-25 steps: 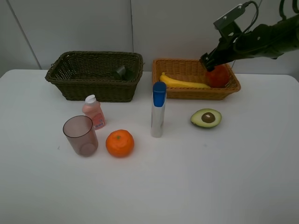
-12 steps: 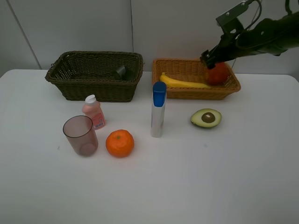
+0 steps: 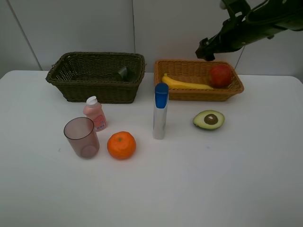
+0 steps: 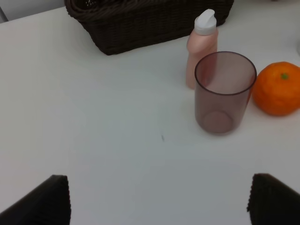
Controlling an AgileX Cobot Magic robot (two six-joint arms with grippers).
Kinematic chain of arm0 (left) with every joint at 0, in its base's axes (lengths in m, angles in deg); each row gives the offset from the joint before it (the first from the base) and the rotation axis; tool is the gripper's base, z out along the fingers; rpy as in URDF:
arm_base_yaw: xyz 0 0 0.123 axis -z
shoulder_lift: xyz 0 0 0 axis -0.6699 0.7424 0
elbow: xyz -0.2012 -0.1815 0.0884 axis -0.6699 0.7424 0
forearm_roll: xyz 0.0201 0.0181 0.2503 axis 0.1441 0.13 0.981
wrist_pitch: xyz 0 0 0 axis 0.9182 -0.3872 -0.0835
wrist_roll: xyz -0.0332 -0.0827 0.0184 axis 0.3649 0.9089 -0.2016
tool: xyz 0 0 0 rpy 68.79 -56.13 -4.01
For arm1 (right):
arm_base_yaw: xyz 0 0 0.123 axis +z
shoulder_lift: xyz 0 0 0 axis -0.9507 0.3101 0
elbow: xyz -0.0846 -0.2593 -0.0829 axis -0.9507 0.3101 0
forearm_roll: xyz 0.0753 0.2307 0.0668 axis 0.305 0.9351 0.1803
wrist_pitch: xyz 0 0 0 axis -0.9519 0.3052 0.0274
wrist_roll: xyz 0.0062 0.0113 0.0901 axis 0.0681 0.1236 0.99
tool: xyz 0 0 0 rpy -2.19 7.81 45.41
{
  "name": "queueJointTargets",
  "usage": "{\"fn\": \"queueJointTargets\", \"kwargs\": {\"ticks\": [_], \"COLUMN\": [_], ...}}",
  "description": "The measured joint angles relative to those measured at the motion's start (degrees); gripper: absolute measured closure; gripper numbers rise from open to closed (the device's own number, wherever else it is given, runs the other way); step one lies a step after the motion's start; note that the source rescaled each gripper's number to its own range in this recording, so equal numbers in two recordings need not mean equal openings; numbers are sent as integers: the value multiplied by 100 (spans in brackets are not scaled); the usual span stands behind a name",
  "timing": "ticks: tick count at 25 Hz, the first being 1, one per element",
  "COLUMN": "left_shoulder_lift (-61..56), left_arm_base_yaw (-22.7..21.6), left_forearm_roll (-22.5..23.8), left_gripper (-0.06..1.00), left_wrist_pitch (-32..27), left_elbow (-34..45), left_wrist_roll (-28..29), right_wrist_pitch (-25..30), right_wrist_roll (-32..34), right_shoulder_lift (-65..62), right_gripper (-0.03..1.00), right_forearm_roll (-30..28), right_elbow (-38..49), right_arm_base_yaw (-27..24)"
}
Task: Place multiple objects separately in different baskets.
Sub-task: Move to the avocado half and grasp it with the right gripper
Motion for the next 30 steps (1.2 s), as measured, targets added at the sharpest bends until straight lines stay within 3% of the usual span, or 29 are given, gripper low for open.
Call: {"fn": "queueJointTargets", "kwargs": {"ticks": [6,17,24,30], "left_shoulder_lift": [0,0,0,0], "left_arm_base_yaw": [0,0,0,0], "left_forearm_roll": [0,0,0,0], "left_gripper": [-6,-6,-6,-6], "left_wrist_pitch": [0,0,0,0], "left_elbow": [0,0,0,0], "left_wrist_roll": [0,0,0,0], "right_wrist_pitch": [1012,1782,2217,2243], "right_wrist_roll": [107,55,53,-173], "right_shoulder_lift": [-305,-705,-705,-705], "right_gripper": [-3,-3,-3,-3], "right_forearm_roll": [-288,-1670,-2393,-2693], "right_elbow": [101,1217,1360,1360], "right_arm_base_yaw": [409,613,713,966]}}
